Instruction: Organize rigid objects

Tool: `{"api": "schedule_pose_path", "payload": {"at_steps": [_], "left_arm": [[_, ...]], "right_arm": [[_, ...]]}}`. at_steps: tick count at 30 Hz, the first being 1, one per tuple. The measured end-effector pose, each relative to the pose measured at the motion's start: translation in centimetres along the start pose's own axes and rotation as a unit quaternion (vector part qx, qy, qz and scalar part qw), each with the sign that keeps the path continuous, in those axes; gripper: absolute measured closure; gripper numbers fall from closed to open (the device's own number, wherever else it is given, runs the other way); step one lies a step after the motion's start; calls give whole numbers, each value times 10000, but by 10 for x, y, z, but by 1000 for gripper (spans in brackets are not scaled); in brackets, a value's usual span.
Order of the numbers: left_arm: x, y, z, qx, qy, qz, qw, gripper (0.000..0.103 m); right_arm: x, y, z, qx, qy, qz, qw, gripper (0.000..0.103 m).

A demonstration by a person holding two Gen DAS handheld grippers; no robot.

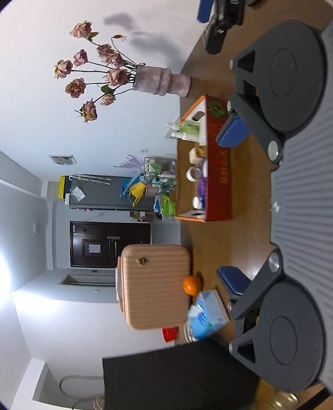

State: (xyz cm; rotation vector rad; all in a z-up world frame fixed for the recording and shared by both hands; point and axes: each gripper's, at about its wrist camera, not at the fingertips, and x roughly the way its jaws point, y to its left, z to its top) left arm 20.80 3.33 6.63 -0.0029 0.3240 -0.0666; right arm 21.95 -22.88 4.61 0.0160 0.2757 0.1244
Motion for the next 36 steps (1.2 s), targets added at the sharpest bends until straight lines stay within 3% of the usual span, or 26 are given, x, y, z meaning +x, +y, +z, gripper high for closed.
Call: {"api": "schedule_pose_path", "payload": {"at_steps": [4,10,15,18,20,24,30,36], "left_arm": [[-43,6,-25,93,-9,-1,10000,0],[-117,0,-73,532,-196,152,9983,0],[-163,-10,-126,603,-233,323,9974,0],[-173,-8,-146,477,135,351,9982,0],[-176,-2,-147,145,336,257,9990,0],[-188,3,-142,11,-106,464,9989,0],[-195,-10,-137,291,-441,450,9976,0],[-192,-13,-137,305,-372,377,9981,0]], "right_arm": [[-48,15,-32,-205,212,-28,9996,2],[-119,34,-63,-611,55,-67,9981,0],[-167,49,-88,-207,124,-123,9996,0],[-196,58,-104,52,50,-82,9999,0],[-206,64,-112,-78,41,-44,10000,0],[-214,72,-118,-286,-85,-204,9993,0],[-210,72,-119,-269,64,-79,9996,0],[-208,69,-119,-171,128,-56,9998,0]]}}
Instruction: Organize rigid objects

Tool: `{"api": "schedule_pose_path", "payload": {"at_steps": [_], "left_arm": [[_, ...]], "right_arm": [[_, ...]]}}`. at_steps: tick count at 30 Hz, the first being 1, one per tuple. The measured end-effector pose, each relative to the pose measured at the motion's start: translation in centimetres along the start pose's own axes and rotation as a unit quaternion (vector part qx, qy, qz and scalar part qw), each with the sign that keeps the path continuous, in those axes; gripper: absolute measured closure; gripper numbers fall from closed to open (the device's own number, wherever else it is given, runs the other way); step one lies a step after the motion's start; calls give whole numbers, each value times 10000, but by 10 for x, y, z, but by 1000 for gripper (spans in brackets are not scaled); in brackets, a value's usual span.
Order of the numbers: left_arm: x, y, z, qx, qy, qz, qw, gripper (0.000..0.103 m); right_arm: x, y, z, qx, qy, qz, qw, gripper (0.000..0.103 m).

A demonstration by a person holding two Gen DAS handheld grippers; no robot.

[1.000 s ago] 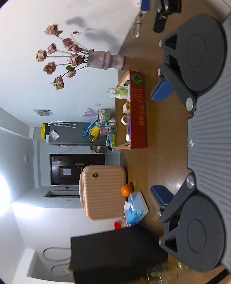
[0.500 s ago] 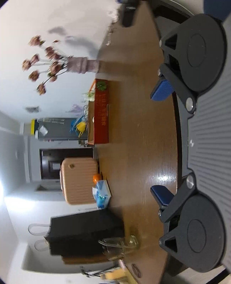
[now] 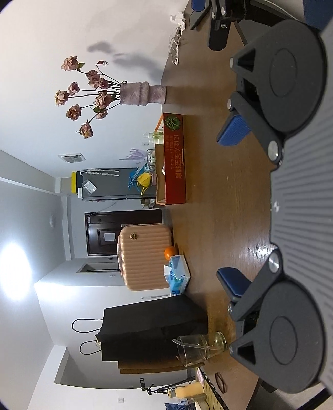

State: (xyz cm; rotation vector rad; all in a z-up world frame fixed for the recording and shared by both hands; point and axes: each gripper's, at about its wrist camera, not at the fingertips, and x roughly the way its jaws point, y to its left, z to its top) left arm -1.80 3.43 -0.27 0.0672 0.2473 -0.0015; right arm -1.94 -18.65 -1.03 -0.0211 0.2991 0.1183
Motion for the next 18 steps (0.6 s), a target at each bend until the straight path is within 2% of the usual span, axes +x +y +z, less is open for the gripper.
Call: {"api": "schedule_pose_path", "payload": {"at_steps": [18], "left_arm": [[0,1,-3,-3,50,-28,10000,0]], "right_arm": [[6,-2,0,72,69,68,9999,0]]}}
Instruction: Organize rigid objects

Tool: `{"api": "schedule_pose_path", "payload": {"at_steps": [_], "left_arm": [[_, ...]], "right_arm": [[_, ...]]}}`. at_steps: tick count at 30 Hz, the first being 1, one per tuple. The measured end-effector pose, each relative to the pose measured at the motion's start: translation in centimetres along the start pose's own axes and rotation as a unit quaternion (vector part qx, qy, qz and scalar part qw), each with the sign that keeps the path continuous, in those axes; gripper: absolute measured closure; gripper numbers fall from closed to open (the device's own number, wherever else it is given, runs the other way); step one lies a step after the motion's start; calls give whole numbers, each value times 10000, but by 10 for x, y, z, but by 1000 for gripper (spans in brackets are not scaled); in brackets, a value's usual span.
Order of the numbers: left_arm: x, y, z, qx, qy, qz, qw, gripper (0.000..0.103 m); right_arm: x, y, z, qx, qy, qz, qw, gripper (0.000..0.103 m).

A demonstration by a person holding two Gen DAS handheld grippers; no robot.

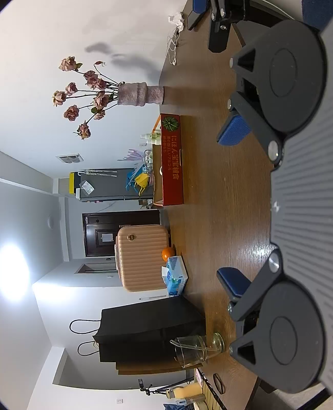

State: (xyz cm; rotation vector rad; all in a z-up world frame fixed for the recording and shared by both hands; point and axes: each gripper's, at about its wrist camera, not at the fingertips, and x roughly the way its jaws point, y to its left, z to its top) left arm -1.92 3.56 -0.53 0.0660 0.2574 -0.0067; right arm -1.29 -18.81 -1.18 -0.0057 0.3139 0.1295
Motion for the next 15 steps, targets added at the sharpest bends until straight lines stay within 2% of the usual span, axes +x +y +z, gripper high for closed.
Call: {"api": "schedule_pose_path", "payload": {"at_steps": [15], "left_arm": [[0,0,0,-1,0,14,10000,0]], "right_arm": [[4,-3,-1,83,91,16,9999,0]]}}
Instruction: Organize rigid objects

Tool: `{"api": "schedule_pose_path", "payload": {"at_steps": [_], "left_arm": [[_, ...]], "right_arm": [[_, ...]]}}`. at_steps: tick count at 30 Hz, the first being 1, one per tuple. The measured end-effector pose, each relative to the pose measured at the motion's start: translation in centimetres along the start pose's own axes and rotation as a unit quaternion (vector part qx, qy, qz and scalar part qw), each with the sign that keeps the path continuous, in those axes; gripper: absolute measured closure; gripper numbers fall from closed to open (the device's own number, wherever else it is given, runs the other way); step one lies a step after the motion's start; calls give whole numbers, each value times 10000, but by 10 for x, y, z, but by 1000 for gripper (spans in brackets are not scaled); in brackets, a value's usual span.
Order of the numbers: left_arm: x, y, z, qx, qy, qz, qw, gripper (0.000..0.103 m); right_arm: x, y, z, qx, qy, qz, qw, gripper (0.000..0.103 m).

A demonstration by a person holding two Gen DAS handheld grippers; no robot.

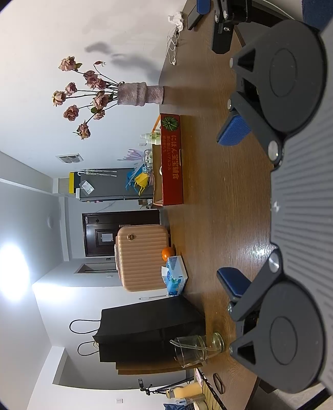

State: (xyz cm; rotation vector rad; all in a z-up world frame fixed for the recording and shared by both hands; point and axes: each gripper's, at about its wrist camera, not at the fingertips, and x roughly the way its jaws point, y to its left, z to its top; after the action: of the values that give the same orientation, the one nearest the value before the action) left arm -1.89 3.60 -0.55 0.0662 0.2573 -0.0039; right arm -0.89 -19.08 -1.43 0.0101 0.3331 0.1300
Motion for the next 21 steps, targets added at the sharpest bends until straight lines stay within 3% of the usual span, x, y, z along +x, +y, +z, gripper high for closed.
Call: {"api": "schedule_pose_path", "payload": {"at_steps": [21], "left_arm": [[1,1,0,23,-8,-16,10000,0]], "right_arm": [[1,-1,-1,0,10,1,10000,0]]}}
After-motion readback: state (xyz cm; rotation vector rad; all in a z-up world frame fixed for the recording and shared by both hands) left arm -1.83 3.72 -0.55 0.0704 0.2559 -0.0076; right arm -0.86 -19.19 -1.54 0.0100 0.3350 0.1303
